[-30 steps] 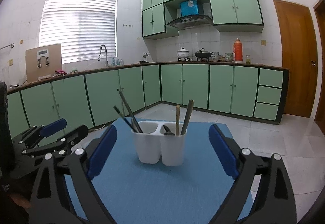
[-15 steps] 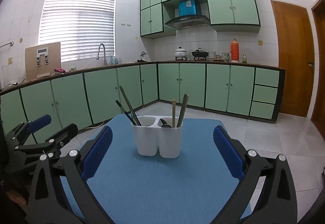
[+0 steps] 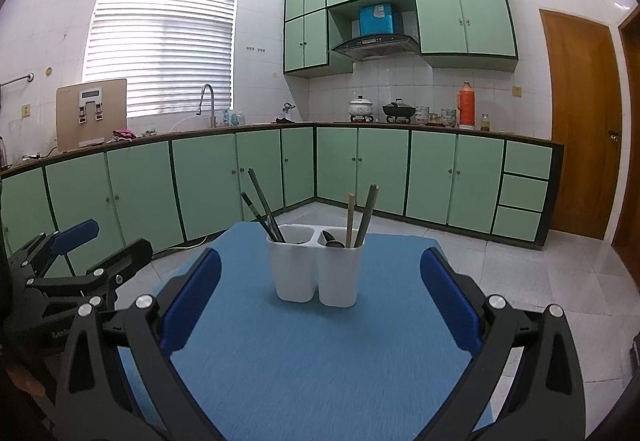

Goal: Organize utensils

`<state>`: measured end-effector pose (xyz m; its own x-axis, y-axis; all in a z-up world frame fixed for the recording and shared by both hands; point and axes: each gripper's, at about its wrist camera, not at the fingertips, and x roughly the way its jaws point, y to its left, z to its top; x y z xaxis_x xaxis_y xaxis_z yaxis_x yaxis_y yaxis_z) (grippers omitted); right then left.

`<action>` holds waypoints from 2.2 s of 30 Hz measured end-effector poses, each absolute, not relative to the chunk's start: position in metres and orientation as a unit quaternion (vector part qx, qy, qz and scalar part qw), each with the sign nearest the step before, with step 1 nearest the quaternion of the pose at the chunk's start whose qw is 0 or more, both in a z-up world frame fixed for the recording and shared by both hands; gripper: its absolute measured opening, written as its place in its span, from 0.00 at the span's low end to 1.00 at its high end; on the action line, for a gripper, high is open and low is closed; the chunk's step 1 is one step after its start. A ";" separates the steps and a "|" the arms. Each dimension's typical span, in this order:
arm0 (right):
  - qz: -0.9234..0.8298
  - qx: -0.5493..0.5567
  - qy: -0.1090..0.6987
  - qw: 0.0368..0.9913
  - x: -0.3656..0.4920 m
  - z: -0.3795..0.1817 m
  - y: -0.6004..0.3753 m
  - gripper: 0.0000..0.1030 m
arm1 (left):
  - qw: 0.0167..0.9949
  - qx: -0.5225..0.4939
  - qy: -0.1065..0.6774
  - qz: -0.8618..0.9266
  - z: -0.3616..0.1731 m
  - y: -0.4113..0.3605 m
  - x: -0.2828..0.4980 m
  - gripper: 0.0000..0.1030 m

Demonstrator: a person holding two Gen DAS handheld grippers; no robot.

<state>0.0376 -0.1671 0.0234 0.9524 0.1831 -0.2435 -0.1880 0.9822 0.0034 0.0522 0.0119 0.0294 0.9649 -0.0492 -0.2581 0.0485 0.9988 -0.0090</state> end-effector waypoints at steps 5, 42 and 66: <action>0.093 -0.012 0.122 0.988 0.038 0.023 -0.166 0.94 | 0.991 -0.002 0.133 -0.020 0.028 0.016 0.050 0.94; 0.089 -0.017 0.125 0.988 0.039 0.020 -0.168 0.94 | 0.991 0.001 0.132 -0.021 0.030 0.014 0.046 0.94; 0.089 -0.017 0.126 0.988 0.038 0.020 -0.168 0.94 | 0.991 0.004 0.135 -0.024 0.029 0.014 0.048 0.93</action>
